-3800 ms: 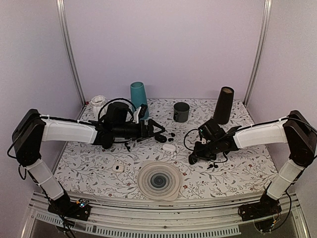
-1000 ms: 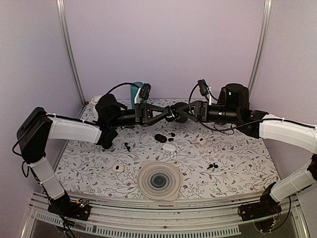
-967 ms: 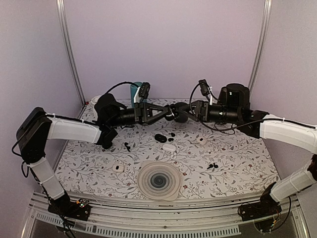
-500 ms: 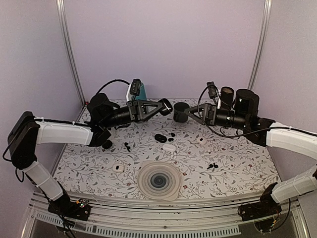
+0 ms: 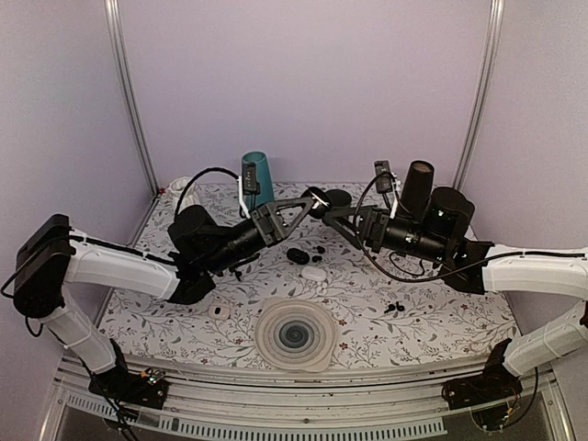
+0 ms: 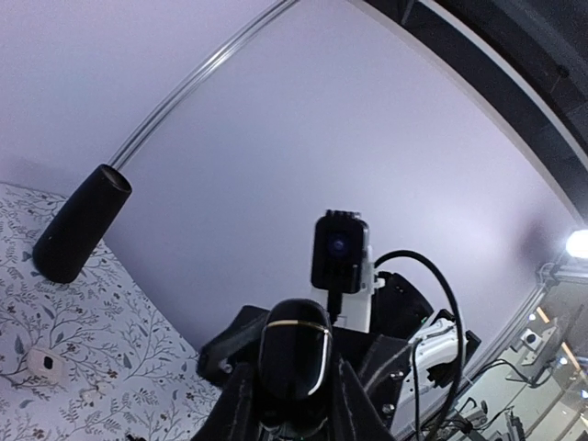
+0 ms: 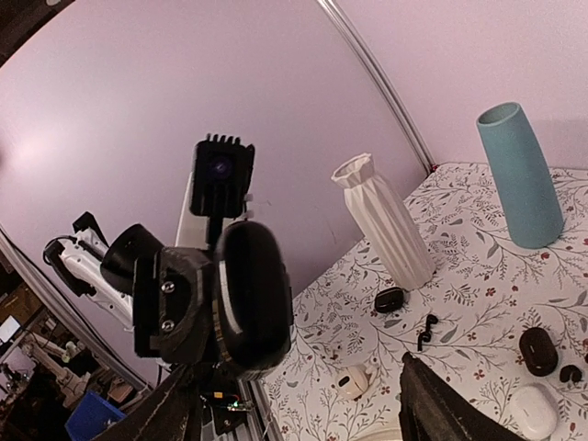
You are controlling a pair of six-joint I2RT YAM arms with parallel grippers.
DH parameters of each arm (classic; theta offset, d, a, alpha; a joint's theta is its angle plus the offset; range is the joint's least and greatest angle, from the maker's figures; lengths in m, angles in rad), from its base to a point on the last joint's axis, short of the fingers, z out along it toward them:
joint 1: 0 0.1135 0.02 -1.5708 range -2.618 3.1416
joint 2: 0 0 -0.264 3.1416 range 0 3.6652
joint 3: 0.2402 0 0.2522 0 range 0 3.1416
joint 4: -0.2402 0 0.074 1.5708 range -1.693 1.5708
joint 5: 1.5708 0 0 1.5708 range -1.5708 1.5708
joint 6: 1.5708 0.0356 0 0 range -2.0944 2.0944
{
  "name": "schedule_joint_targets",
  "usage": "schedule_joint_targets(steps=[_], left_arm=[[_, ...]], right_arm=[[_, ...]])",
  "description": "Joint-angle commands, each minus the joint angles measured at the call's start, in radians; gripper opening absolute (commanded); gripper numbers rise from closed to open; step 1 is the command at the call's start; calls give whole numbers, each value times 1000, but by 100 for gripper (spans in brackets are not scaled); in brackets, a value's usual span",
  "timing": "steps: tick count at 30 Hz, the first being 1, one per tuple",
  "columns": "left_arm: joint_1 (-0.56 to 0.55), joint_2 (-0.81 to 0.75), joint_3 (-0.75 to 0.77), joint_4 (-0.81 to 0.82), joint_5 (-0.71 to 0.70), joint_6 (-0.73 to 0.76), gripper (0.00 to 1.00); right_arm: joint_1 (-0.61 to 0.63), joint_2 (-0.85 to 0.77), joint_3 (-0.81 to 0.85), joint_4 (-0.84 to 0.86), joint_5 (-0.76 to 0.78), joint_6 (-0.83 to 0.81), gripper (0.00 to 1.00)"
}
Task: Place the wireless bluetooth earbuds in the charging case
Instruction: Pass from the left arm to the right
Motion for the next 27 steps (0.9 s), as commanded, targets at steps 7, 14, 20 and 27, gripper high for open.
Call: schedule_joint_targets(steps=[7,14,20,27], left_arm=[[-91,-37,-49,214,-180,5,0],[-64,-12,-6,176,-110,-7,0],[-25,-9,-13,181,-95,-47,0],[-18,12,12,176,-59,-72,0]], right_arm=[[28,34,29,102,78,72,53],[29,32,84,72,95,42,52],[29,33,116,69,77,25,52],[28,83,177,37,36,12,52]])
